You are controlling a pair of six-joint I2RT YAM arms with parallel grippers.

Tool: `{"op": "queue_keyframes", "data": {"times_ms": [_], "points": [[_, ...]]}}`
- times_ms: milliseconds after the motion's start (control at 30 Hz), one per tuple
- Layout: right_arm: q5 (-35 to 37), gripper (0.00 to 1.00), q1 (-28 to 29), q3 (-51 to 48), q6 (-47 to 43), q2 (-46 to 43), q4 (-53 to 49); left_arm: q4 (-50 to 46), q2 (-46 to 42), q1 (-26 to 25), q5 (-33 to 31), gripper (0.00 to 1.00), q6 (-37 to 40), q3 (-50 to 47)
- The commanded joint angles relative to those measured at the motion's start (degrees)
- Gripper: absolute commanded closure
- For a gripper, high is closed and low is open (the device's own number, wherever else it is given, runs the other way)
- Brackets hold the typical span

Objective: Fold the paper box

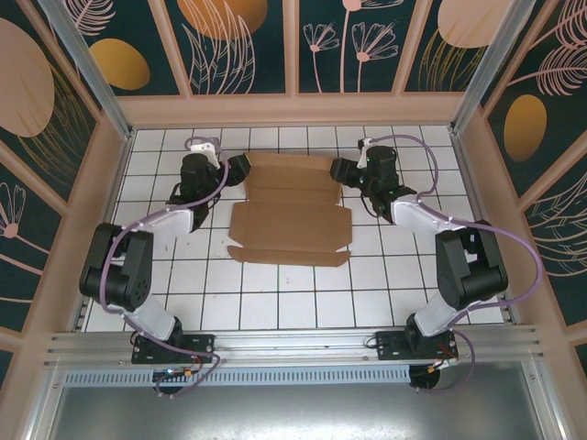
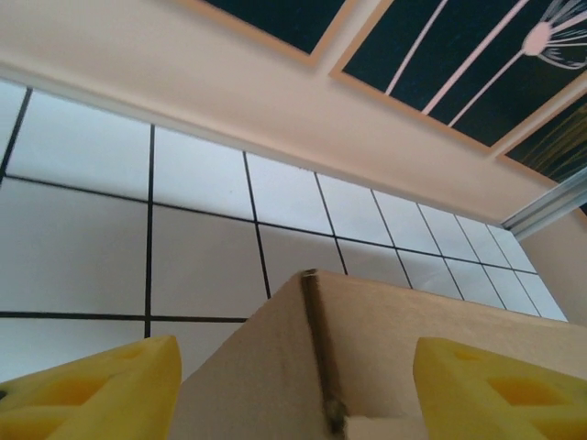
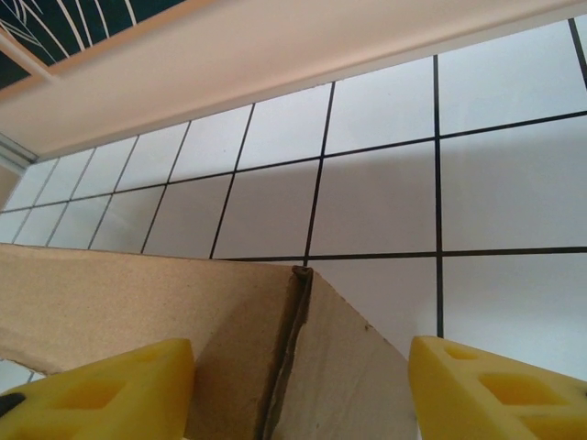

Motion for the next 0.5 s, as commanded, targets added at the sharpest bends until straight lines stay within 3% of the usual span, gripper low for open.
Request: {"op": "queue_keyframes", "data": {"times_ms": [0, 67, 233, 467], "points": [[0.58, 0.34, -0.50, 1.02, -0.96, -1.35, -3.18, -0.31, -4.44, 0.11, -1.92, 0.30, 6.89, -2.25], [-0.18, 0.33, -0.54, 0.84, -0.80, -1.58, -2.66, -1.75, -4.91, -0.16, -1.73, 0.27, 10.27, -3.36], [-1.10, 0.29, -0.63, 2.13, -0.70, -1.60, -3.46, -6.68, -2.53, -4.41, -4.57, 0.30, 19.44, -3.16], [-3.03, 0.23, -0.62, -1.49, -1.73, -6.18, -1.13, -6.82, 0.93, -5.32, -9.31, 0.34, 20.98, -3.57]]}}
